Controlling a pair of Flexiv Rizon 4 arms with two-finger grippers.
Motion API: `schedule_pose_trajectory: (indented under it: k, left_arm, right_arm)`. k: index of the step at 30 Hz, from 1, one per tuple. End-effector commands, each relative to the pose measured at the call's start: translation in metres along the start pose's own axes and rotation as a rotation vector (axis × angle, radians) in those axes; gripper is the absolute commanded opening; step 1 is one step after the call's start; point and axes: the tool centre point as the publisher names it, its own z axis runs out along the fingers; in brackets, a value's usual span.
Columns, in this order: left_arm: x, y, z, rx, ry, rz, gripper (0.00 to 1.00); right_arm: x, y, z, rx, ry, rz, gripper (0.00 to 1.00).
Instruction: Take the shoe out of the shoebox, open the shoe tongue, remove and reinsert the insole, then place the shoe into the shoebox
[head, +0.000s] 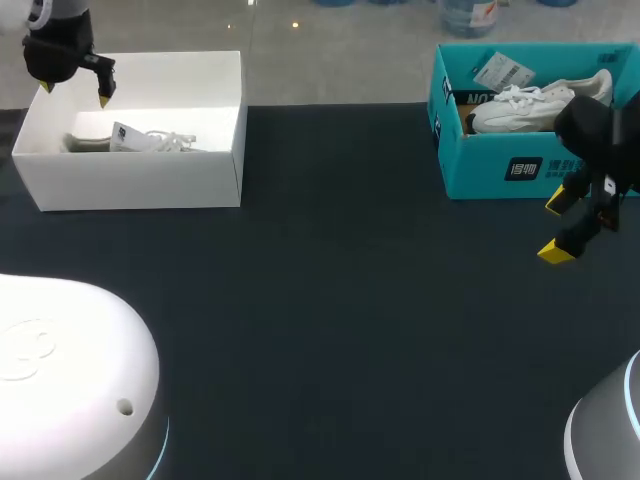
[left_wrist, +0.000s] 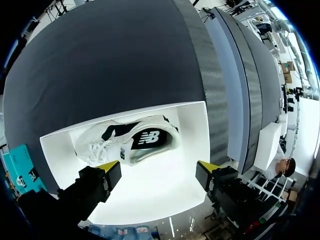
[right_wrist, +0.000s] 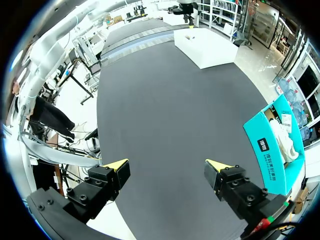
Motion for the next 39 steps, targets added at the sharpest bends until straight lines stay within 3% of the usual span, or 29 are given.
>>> schedule_pose_trajectory:
  k: [1,7,10,12,16,26,31,39]
  left_arm:
    - [0.0,-0.001,0.0,-0.002,0.001,0.001,1.0]
    - [0.0,-0.001,0.0,-0.002,0.001,0.001,1.0]
    - [0.0,-0.001,0.0,-0.002,0.001,0.001,1.0]
    - [0.0,-0.001,0.0,-0.002,0.001,0.001,1.0]
    - [0.0,-0.001,0.0,-0.002,0.001,0.001,1.0]
    - [0.0,-0.001,0.0,-0.002,0.001,0.001,1.0]
    - [0.0,-0.001,0.0,-0.002,0.001,0.001,1.0]
    - [0.0,-0.001,0.0,-0.002,0.001,0.001,1.0]
  right_arm:
    - [-0.002,0.001,0.001,0.004,0.003,0.0,1.0]
    - [-0.002,0.001,0.001,0.004,0.003,0.0,1.0]
    - [-0.025,-0.002,-0.008,0.15,0.01,0.038,1.0]
    - [-0.042,-0.007,-0.013,0.158,0.015,0.049,1.0]
    - [-0.077,-0.021,-0.019,0.249,0.037,0.132,1.0]
    - [-0.173,-0.074,-0.007,0.386,0.063,0.414,1.0]
    - [-0.205,-0.088,-0.005,0.395,0.041,0.507,1.0]
    - [-0.22,-0.09,-0.008,0.361,0.01,0.568,1.0]
